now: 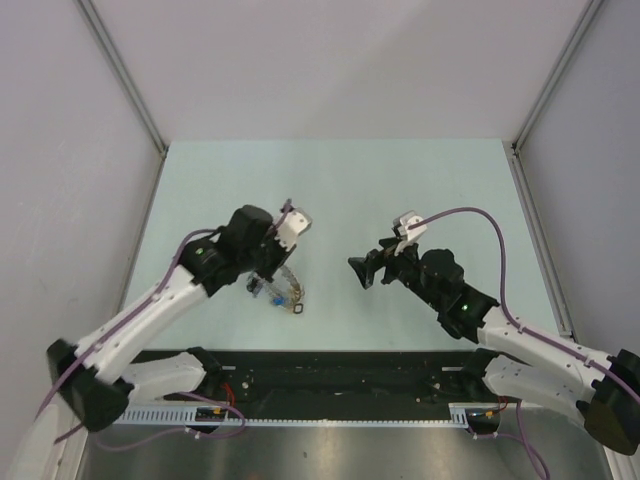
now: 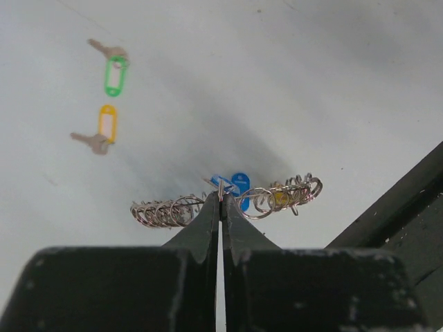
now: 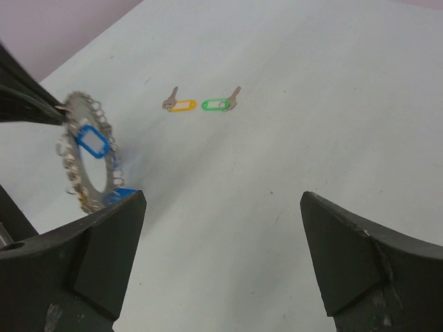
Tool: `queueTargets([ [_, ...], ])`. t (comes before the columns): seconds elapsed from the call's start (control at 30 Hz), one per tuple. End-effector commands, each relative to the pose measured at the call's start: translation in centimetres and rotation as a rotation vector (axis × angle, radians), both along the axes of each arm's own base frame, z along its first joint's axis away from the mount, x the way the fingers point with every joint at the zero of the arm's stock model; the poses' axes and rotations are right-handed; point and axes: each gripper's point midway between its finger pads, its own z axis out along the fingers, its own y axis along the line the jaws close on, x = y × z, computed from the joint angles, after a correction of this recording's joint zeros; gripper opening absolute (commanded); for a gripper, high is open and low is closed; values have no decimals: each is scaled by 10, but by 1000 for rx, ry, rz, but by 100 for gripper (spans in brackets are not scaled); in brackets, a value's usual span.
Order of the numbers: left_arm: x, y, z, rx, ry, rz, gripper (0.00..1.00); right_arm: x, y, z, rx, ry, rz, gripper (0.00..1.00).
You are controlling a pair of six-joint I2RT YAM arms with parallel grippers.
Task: Put the keys on the keyring
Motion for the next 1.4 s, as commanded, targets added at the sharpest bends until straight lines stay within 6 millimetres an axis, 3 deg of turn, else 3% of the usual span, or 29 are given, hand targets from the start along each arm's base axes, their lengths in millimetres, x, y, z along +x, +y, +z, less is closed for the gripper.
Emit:
queueTargets([
  [0.0, 23, -48, -20, -5, 74, -150, 0, 2, -19, 18, 1, -47, -69, 100],
  [0.03, 28, -59, -36, 20, 119, -170, 0, 2, -23, 18, -7, -47, -81, 100],
  [0.13, 34, -82, -50, 54, 160, -228, 0, 0, -36, 15, -38, -39, -120, 100],
  [0.17, 32, -92, -66, 66, 210, -257, 0, -1, -40, 10, -58, -28, -130, 100],
  [0.37, 28, -156, -93, 4, 278, -375, 0, -3, -54, -1, -98, -2, -177, 100],
  [0.47, 29, -179, -93, -69, 294, -386, 0, -2, -58, -3, -101, 8, -200, 100],
  [0.67, 39, -198, -86, -183, 254, -352, 5, -4, -59, -14, -121, 48, -202, 100],
  [0.8, 55, -199, -67, -258, 162, -267, 39, -3, -58, -14, -108, 55, -203, 100],
  [0.87, 68, -193, -51, -326, 116, -191, 52, -3, -59, -12, -97, 53, -214, 100],
  [0.93, 79, -178, -47, -388, 119, -93, 67, -2, -62, -9, -92, 45, -229, 100],
  [0.97, 87, -172, -25, -447, 68, -60, 70, -2, -64, -8, -91, 42, -239, 100],
  [1.03, 99, -144, -23, -505, 88, 62, 81, -1, -68, -3, -84, 32, -253, 100],
  [1.07, 106, -134, 7, -586, 20, 85, 84, 1, -73, -3, -82, 37, -273, 100],
  [1.1, 116, -110, 2, -604, 18, 162, 90, 2, -76, -1, -77, 39, -283, 100],
  [1.17, 124, -80, 16, -686, 9, 295, 98, 7, -85, -1, -74, 63, -325, 100],
  [1.2, 130, -47, 28, -718, -38, 386, 100, 10, -89, 5, -62, 63, -341, 100],
  [1.27, 129, -14, 30, -756, -21, 521, 100, 16, -101, 6, -64, 86, -385, 100],
  [1.3, 129, 17, 42, -776, -67, 598, 100, 18, -106, 7, -56, 95, -404, 100],
  [1.37, 120, 46, 44, -760, -90, 675, 100, 21, -115, 14, -51, 106, -435, 100],
])
